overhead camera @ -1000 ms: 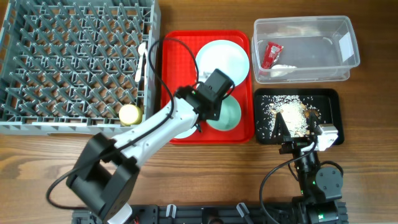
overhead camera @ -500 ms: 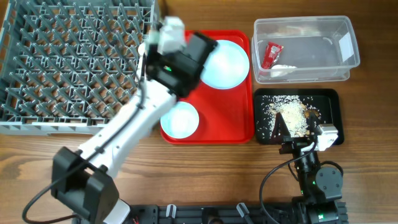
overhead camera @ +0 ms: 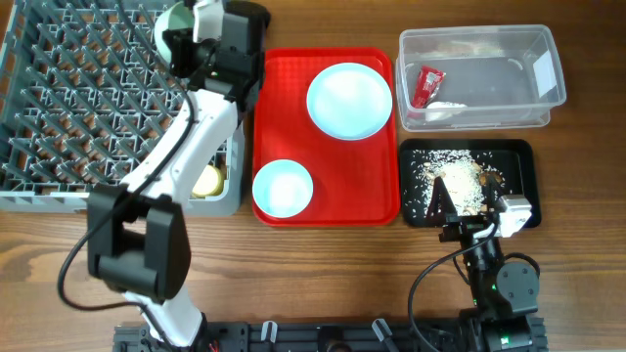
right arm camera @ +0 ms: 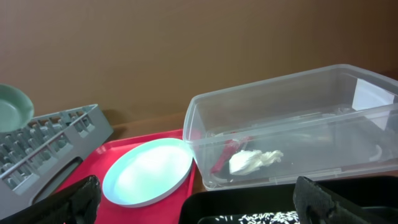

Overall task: Sort waste into correct bins and load items into the dishwasher rack
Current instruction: 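Carry the green bowl to the rack and set it upright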

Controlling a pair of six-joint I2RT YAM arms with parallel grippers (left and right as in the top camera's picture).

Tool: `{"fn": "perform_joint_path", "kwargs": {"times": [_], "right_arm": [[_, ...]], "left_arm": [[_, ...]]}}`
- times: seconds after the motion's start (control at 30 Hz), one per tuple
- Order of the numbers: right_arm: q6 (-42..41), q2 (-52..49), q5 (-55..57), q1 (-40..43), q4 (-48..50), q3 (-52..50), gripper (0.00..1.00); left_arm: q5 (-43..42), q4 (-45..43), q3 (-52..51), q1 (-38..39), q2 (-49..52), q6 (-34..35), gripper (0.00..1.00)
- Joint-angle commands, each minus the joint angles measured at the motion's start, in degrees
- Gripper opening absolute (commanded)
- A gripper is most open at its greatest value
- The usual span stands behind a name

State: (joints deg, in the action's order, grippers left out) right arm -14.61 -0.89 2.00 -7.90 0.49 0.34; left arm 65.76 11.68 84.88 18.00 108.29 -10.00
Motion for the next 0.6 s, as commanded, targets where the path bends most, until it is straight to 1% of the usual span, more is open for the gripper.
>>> {"fn": "perform_joint_path", "kwargs": {"times": [0.0,0.13,0.3,0.57], "right_arm": [[0.94,0.61,0.98,0.42,0.33,-0.04,1.0],[0.94,0.61,0.98,0.42,0.33,-0.04,1.0],[0.92,0.61,0.98,0.42,0.33,-0.04,1.0],[0.94,0.61,0.98,0.42,0.33,-0.04,1.0]], "left_arm": [[1.88,-4.5,0.63,-0.07,3.78,-11.63,0.04],[4.44,-8.28,0.63,-1.81,6.73,-15.21,0.04],[4.37,-8.94,0.63,-3.58,6.97,-15.28,0.04],[2.6,-8.94,0.63,-2.58,7.19,-14.86,0.04]]}}
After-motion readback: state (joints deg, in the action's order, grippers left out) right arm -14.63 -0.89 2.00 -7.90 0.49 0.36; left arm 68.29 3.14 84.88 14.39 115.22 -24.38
